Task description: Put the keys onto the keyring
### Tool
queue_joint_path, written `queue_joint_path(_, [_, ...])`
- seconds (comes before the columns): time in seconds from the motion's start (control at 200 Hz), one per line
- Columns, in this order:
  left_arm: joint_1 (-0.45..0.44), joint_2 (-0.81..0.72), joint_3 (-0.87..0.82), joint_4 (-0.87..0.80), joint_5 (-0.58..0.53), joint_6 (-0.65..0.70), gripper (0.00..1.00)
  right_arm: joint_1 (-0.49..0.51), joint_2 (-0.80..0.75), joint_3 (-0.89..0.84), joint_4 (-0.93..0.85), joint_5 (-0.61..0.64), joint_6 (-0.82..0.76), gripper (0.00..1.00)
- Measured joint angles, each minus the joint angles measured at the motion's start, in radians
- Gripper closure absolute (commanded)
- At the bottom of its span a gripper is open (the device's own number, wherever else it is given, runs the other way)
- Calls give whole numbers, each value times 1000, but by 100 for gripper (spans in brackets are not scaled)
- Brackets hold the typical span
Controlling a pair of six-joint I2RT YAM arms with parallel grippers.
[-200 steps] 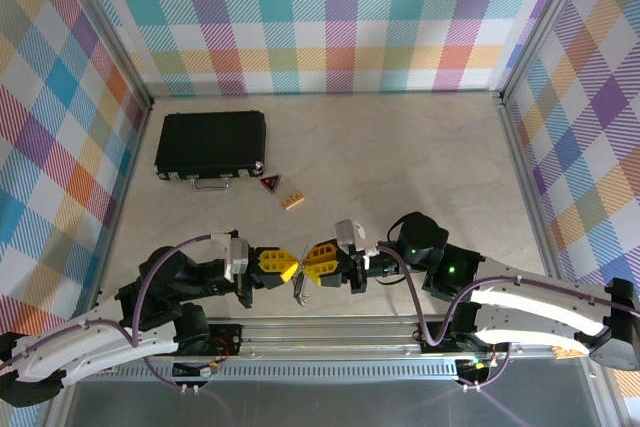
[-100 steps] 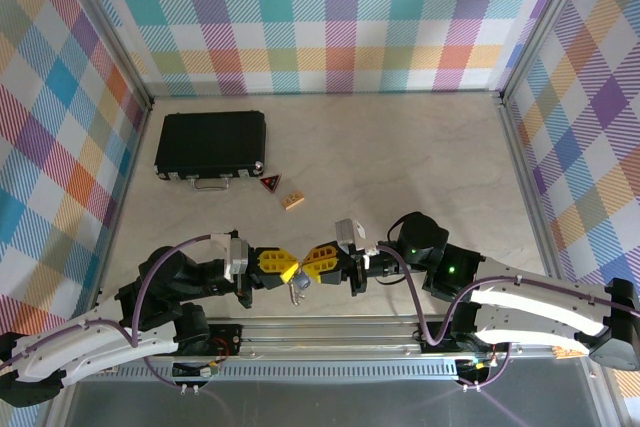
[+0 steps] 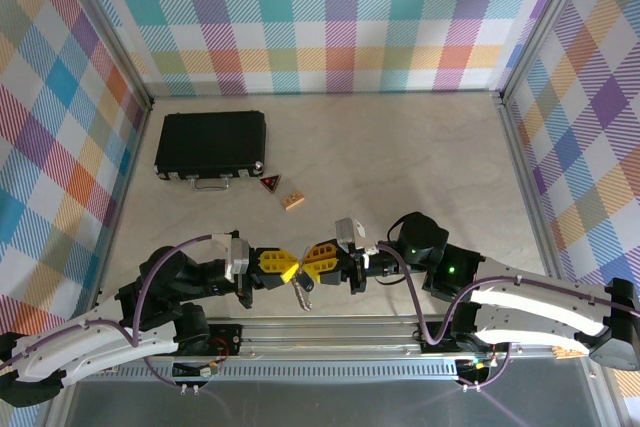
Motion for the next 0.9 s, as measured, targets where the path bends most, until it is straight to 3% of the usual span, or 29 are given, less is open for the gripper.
queue_joint_path(0.15, [0,0,0,0,0,0,100,0,0,0,0,0,11,100])
queue_joint_path(0.38, [0,0,0,-16,-5,0,100,0,0,9,-32,7,7,100])
queue_joint_path(0.425, [0,0,2,-30,-8,0,92,0,0,19,-59,10,5,100])
queue_joint_path(0.625, [0,29,72,-177,-41,5,70,2,40,189,-352,40,-79,100])
queue_joint_path(0.895, [0,43,187,-405,-91,26,70,2,140,493,-732,77,-209,100])
